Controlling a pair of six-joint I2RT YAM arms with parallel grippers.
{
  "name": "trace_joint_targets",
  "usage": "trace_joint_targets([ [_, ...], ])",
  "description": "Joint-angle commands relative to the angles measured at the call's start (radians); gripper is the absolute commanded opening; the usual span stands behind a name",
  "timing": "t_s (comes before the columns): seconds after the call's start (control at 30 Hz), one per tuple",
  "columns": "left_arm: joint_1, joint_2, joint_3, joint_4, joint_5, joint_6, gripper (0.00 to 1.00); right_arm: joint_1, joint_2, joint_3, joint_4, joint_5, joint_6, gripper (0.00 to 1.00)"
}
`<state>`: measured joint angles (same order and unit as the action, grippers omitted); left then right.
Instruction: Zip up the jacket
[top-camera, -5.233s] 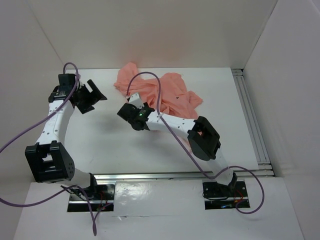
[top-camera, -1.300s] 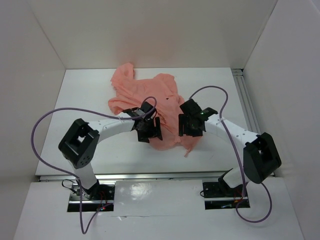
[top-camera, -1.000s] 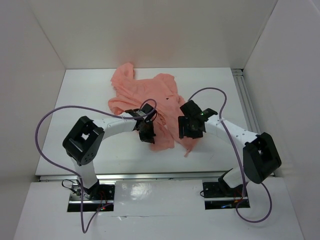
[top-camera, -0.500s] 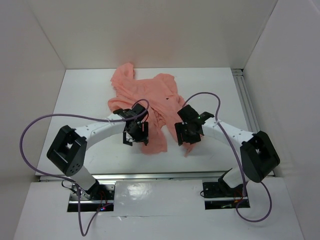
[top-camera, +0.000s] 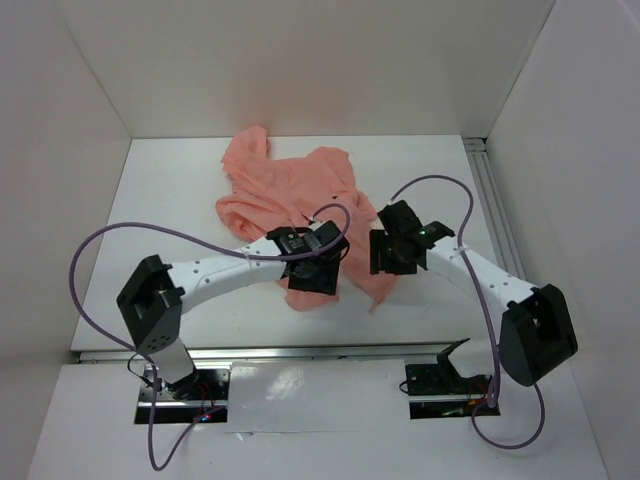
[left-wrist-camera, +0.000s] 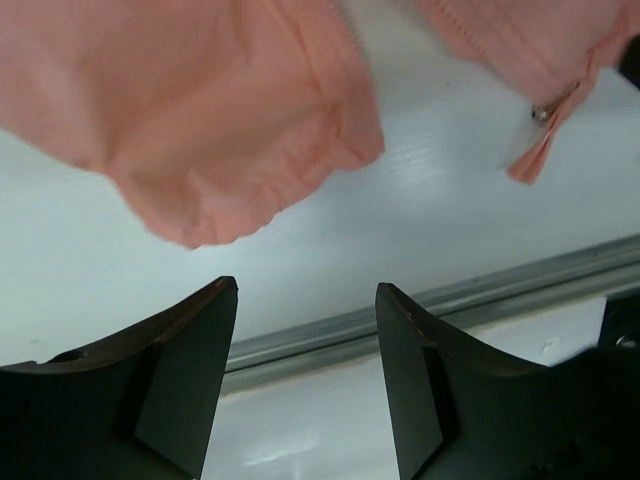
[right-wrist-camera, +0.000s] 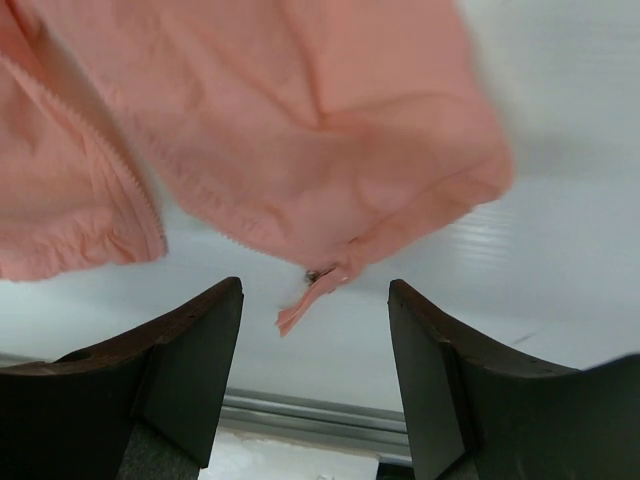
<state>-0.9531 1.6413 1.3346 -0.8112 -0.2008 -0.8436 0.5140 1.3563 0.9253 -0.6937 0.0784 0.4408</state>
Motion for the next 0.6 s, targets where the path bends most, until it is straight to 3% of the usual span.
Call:
trace_joint_targets([
  [0.0, 0.017, 0.096, 0.02, 0.088, 0.011, -0.101, 0.7, -0.067, -0.088, 0.009, 0.054, 0.054, 0.024, 0.67],
  [0.13, 0.043, 0.184, 0.035, 0.203, 0.011, -0.147, 0.7, -0.117, -0.118, -0.002, 0.031, 0.035, 0.024, 0.67],
  [0.2, 0.066, 0.248, 0.046, 0.227, 0.082, -0.137, 0.69, -0.13, -0.131, -0.013, 0.031, 0.023, 0.012, 0.67],
  [0.57, 0.077, 0.313, 0.023, 0.211, 0.109, -0.184, 0.47, -0.181, -0.117, -0.013, 0.022, -0.038, -0.039, 0.67],
])
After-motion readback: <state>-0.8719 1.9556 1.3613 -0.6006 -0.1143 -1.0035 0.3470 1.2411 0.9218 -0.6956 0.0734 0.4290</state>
